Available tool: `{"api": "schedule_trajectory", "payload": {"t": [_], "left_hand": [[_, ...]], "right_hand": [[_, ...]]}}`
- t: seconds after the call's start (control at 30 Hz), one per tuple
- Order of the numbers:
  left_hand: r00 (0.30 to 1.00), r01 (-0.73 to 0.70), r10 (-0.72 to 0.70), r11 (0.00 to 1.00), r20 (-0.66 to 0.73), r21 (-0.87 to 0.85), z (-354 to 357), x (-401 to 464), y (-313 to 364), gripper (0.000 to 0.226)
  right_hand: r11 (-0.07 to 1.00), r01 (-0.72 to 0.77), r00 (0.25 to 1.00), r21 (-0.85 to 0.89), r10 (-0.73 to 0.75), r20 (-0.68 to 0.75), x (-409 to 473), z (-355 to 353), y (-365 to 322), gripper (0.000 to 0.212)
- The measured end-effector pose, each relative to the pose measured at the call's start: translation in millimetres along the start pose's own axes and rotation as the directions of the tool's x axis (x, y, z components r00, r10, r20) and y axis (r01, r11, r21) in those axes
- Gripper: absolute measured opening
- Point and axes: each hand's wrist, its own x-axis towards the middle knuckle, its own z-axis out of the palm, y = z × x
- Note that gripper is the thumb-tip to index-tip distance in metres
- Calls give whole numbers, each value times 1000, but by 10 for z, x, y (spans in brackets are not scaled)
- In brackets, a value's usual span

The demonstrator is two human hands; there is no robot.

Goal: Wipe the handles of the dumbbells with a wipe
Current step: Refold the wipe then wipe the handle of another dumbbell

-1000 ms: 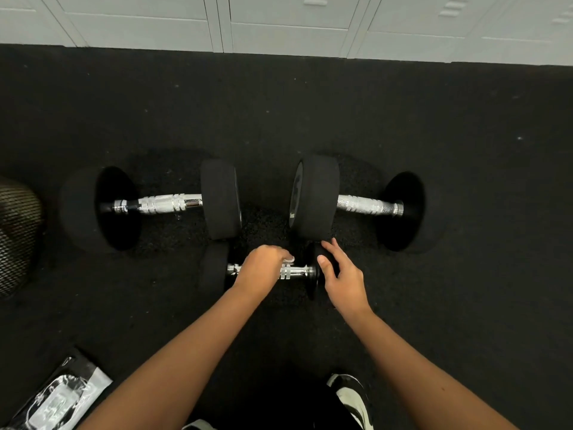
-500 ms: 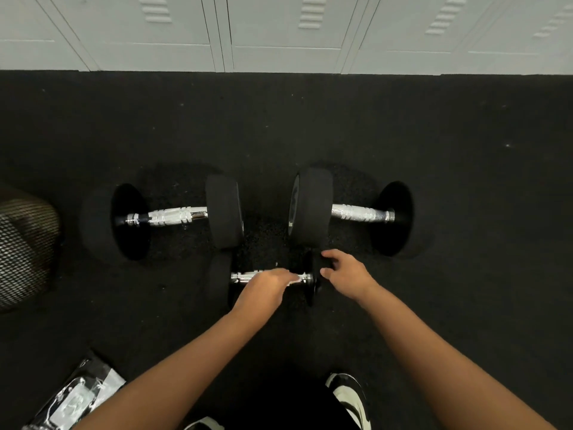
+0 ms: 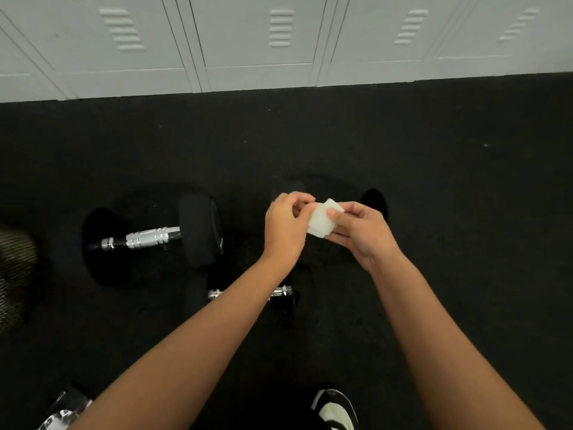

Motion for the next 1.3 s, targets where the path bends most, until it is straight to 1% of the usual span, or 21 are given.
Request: {"api": "schedule_trajectory", "payload": {"t": [0.03, 0.07, 0.1, 0.13, 0.17, 0.2, 0.27, 0.33, 0.4, 0.43, 0.53, 0.67, 0.73, 0.8, 0.87, 0.93, 1.0, 1.07, 1.17, 1.23, 1.3], "left_hand": [[993, -94, 105, 976, -46, 196, 41, 86, -43, 16], [980, -163, 192, 917, -45, 364, 75, 178, -108, 21], [972, -201, 235, 858, -13, 472, 112, 273, -186, 27], [972, -215, 231, 821, 37, 529, 145, 364, -263, 33], [977, -210, 199, 807, 80, 552, 183, 437, -333, 38], [980, -199, 161, 809, 118, 553, 221, 484, -405, 41], [975, -221, 163, 803, 153, 553, 287, 512, -522, 42], [965, -259, 228, 768, 127, 585, 329, 499, -579, 45], [959, -261, 273, 755, 74, 601, 344, 499, -610, 51], [958, -260, 281, 753, 62, 605, 353, 507, -627, 49], [962, -248, 266, 760, 61, 601, 358, 534, -632, 41], [956, -259, 288, 742, 55, 618, 339, 530, -585, 51], [952, -262, 302, 741, 41, 619, 340, 505, -571, 54], [950, -260, 312, 727, 31, 635, 339, 491, -585, 51], [951, -259, 306, 721, 40, 642, 336, 485, -589, 50], [949, -264, 312, 703, 48, 661, 341, 472, -588, 48], [952, -263, 299, 699, 62, 665, 344, 476, -590, 51], [962, -242, 265, 728, 62, 641, 350, 487, -605, 56], [967, -227, 248, 714, 64, 662, 368, 489, -634, 59], [967, -227, 242, 707, 73, 670, 368, 495, -647, 60], [968, -228, 234, 686, 87, 691, 369, 502, -657, 60]], "right_hand": [[1000, 13, 996, -12, -14, -87, 111, -32, 32, 5], [998, 40, 981, -56, -49, -188, 230, -62, 64, 6], [987, 67, 954, -144, -105, -281, 349, -89, 90, 9], [959, 87, 922, -271, -181, -342, 457, -102, 100, 11], [905, 97, 895, -415, -261, -360, 542, -97, 100, 14], [831, 110, 881, -545, -335, -333, 620, -75, 102, 18], [659, 195, 887, -726, -434, -155, 779, -18, 144, 19], [438, 255, 893, -862, -449, 36, 887, 38, 216, 17], [253, 260, 906, -932, -397, 145, 990, 68, 328, 15], [200, 265, 913, -943, -366, 179, 1024, 79, 376, 17], [141, 346, 907, -928, -304, 292, 1033, 104, 476, 31], [-10, 466, 850, -885, -272, 451, 1006, -72, 543, 44], [-40, 426, 872, -904, -250, 422, 1046, -103, 503, 44], [6, 362, 901, -932, -260, 348, 1052, -4, 482, 41], [32, 336, 906, -941, -284, 314, 976, 114, 504, 36], [16, 377, 876, -926, -331, 350, 911, 95, 580, 36], [-29, 406, 861, -913, -324, 393, 916, 1, 588, 43], [-34, 370, 886, -928, -289, 364, 965, 8, 527, 45], [-8, 301, 905, -954, -312, 288, 915, 164, 480, 29], [-30, 338, 882, -941, -340, 328, 847, 148, 533, 27], [-43, 399, 848, -916, -362, 387, 826, 11, 587, 35]]}}
